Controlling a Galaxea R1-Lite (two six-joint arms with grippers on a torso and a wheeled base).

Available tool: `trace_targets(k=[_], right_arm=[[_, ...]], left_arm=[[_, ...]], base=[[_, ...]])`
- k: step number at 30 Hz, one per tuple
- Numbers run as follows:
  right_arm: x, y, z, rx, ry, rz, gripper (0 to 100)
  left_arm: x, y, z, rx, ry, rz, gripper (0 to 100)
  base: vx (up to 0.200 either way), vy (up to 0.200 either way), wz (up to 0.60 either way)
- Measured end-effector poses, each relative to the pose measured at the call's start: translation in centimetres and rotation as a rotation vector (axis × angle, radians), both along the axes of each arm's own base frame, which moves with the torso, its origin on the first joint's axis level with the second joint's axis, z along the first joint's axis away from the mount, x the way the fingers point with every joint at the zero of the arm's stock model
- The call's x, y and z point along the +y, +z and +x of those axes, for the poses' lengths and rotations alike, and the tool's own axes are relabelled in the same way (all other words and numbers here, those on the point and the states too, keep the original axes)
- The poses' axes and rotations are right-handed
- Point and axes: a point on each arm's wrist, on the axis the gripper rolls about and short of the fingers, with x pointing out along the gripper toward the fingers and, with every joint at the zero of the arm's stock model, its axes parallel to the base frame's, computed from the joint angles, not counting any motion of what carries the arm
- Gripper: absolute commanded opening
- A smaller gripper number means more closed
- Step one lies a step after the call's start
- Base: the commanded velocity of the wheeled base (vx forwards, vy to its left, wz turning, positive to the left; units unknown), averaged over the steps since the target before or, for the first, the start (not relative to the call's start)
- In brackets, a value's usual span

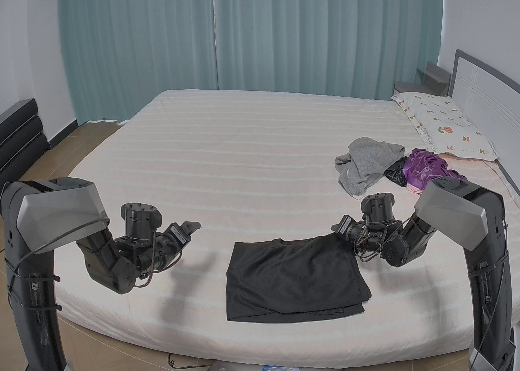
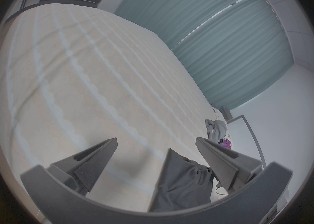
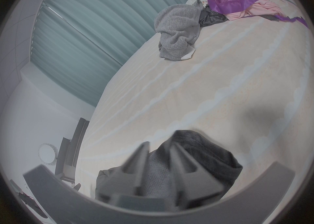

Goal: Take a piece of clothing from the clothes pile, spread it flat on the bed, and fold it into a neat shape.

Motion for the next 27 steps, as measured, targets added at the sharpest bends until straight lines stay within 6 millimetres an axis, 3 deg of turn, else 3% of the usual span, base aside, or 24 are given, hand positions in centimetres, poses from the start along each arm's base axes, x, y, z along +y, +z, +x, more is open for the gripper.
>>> trace_targets(k=[11, 27], right_arm=[[-1.3, -0.1, -0.1, 0.006, -0.037, -0.002, 0], [-2.6, 0.1, -1.4, 0.0, -0.064, 0.007, 0]], left_arm=[[-5.8, -1.6, 3.1, -0.008, -0.096, 0.073, 100], [-11.0, -3.4, 6.7, 0.062, -0.188, 0.157, 100]], base=[[0.0, 0.0, 0.0], [0.0, 0.0, 0.0]])
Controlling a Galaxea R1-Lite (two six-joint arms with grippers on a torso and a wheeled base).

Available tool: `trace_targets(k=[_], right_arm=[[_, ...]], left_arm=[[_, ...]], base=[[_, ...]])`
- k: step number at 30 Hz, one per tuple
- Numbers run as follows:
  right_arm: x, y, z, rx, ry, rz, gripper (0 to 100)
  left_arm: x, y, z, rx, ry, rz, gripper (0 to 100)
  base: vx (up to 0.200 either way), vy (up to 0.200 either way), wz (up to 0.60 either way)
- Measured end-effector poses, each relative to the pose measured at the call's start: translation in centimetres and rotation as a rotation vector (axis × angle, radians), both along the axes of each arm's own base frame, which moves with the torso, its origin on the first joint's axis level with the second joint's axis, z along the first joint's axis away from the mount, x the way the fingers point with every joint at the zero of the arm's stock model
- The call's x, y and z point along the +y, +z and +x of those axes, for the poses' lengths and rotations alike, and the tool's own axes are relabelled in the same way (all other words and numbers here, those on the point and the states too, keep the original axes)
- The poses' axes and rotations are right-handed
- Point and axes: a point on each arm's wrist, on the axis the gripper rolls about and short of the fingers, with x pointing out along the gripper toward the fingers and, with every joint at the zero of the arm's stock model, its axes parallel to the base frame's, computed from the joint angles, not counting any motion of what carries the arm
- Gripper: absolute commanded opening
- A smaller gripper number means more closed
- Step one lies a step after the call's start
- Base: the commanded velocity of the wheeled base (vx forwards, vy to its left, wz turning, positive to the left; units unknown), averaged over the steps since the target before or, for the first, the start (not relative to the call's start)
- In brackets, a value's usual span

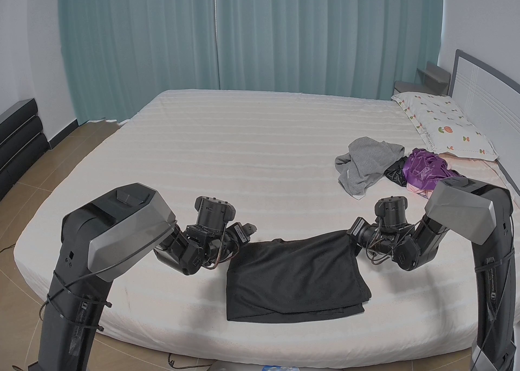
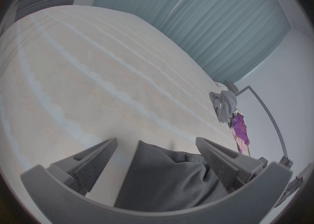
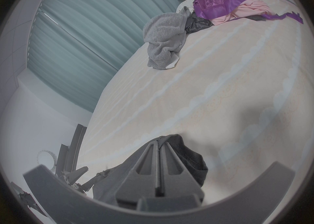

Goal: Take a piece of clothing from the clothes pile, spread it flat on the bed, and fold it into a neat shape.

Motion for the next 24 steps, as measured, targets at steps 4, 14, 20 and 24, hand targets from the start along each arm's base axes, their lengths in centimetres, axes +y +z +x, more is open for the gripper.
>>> trace_targets(k=[4, 14, 20, 24], right_arm=[[0.07, -0.25, -0.12, 0.009, -0.001, 0.003, 0], [0.04, -0.36, -0.29, 0.0, -0.009, 0.001, 0], [-0.03, -0.42, -0.36, -0.001, -0.01, 0.0, 0], [-0.14, -0.44, -0.34, -0.001, -0.012, 0.001, 0]], left_arm=[[-0.37, -0.57, 0.18, 0.004, -0.009, 0.004, 100], [-0.55, -1.06, 0.36, -0.003, 0.02, 0.022, 0], [-0.49, -1.0, 0.69, -0.055, 0.078, 0.036, 0], [-0.34, -0.9, 0.83, -0.087, 0.12, 0.012, 0]], base=[[0.0, 0.0, 0.0], [0.0, 0.0, 0.0], [0.0, 0.0, 0.0], [0.0, 0.0, 0.0]])
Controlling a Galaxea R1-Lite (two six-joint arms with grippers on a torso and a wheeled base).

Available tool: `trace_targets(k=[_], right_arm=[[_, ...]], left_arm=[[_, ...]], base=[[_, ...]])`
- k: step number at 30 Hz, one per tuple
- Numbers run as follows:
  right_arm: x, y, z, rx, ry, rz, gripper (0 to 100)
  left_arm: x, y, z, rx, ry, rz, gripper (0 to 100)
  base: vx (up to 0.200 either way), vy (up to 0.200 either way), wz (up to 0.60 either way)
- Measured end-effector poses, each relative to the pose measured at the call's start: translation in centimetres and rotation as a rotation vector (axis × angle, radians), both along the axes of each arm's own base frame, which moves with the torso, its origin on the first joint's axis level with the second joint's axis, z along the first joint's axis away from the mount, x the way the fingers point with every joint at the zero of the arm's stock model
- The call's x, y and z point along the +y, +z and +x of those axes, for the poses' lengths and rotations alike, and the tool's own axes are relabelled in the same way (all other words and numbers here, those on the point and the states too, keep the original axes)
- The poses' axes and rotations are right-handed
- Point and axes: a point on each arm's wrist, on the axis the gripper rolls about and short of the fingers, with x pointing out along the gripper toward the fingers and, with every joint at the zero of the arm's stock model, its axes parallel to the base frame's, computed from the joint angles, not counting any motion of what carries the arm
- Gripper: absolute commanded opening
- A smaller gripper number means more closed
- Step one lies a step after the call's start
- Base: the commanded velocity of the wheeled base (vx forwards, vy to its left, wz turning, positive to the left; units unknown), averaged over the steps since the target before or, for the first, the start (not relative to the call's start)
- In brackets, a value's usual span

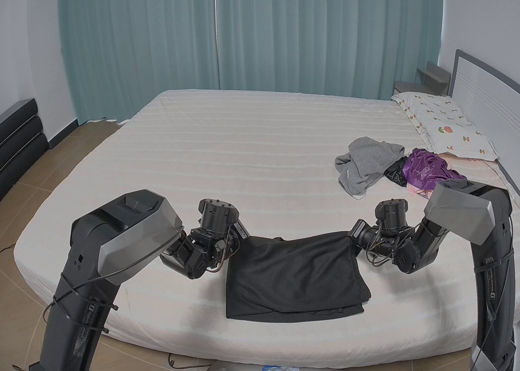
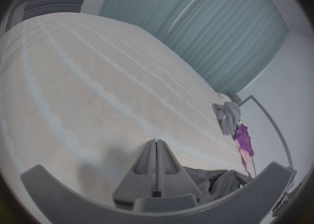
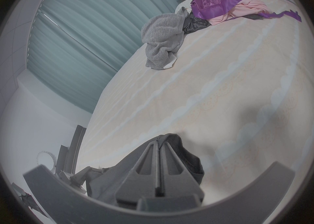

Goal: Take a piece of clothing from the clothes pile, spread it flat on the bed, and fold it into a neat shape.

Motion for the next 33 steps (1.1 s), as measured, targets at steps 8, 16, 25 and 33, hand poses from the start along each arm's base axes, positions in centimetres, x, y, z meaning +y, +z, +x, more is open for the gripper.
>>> trace_targets(k=[8, 16, 25, 33], right_arm=[[-0.1, -0.5, 0.5, -0.005, -0.016, -0.009, 0], [-0.2, -1.1, 1.0, -0.009, -0.028, -0.011, 0], [0.0, -1.2, 1.3, -0.054, -0.024, -0.002, 100], [0.2, -1.3, 1.0, -0.09, -0.015, 0.01, 100]], left_arm=[[1.1, -0.4, -0.2, 0.007, 0.07, -0.003, 0], [2.0, -0.6, 0.1, 0.009, 0.101, 0.009, 0], [2.1, -0.7, 0.1, 0.009, 0.103, 0.009, 0], [2.2, -0.5, 0.0, 0.017, 0.1, 0.003, 100]], base=[[0.0, 0.0, 0.0], [0.0, 0.0, 0.0], [0.0, 0.0, 0.0], [0.0, 0.0, 0.0]])
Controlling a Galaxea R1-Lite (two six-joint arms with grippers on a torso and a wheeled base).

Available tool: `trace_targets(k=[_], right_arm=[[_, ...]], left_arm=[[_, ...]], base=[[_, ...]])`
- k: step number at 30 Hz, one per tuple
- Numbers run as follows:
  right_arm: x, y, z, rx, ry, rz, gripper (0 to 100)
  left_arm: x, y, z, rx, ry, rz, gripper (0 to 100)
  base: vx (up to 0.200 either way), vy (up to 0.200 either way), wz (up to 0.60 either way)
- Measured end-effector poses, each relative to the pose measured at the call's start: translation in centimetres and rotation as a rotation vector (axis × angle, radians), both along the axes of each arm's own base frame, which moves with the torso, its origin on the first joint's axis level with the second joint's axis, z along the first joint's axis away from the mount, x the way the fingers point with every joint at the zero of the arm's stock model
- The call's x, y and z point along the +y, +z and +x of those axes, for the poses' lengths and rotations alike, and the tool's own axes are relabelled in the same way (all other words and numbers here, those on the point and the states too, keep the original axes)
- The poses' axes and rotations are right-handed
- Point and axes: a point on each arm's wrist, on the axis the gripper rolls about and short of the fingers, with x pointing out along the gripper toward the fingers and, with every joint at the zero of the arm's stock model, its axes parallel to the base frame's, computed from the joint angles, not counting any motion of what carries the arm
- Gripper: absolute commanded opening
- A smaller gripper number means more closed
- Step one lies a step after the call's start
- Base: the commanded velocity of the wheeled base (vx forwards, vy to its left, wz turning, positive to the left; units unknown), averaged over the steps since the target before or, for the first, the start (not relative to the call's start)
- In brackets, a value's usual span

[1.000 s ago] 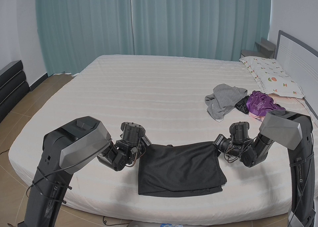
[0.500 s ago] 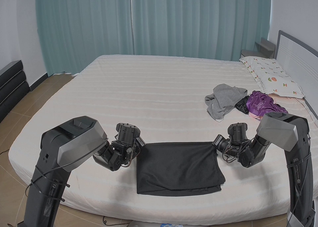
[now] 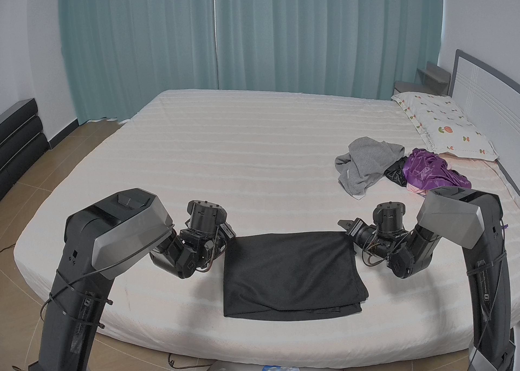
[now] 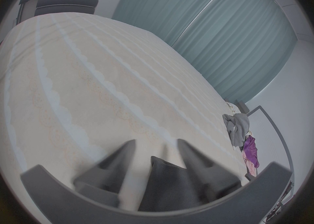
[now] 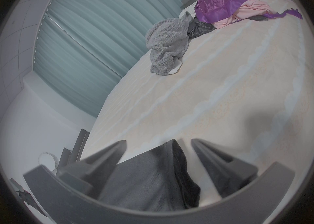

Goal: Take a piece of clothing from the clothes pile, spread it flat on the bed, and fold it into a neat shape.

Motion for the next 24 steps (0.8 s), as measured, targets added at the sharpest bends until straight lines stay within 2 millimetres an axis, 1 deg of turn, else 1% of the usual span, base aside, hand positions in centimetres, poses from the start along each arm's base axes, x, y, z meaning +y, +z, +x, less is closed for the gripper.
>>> trace_targets(k=[5, 9, 12, 15, 18, 22, 24], right_arm=[[-0.5, 0.4, -0.8, -0.016, -0.001, 0.022, 100], [-1.1, 1.0, -2.5, -0.008, 0.028, 0.043, 100], [-1.7, 1.5, -4.3, 0.019, 0.07, 0.06, 100], [-2.3, 1.7, -6.6, 0.066, 0.122, 0.061, 100], [-2.8, 1.8, -9.1, 0.088, 0.2, 0.026, 100], [-3.2, 2.1, -11.2, 0.085, 0.282, -0.027, 100], [-3.2, 2.1, -11.9, 0.087, 0.309, -0.048, 100]], left_arm=[[0.4, 0.3, -0.3, 0.013, -0.01, -0.024, 100], [1.1, 0.9, -0.6, 0.036, -0.019, -0.08, 100], [2.0, 1.6, -0.9, 0.053, -0.027, -0.128, 100], [3.0, 2.2, -1.1, 0.066, -0.027, -0.158, 100], [4.2, 2.8, -1.2, 0.072, -0.017, -0.18, 100], [5.7, 3.3, -1.1, 0.072, 0.002, -0.2, 100], [6.2, 3.5, -1.0, 0.071, 0.012, -0.203, 100]], base=[[0.0, 0.0, 0.0], [0.0, 0.0, 0.0], [0.0, 0.0, 0.0], [0.0, 0.0, 0.0], [0.0, 0.0, 0.0], [0.0, 0.0, 0.0], [0.0, 0.0, 0.0]])
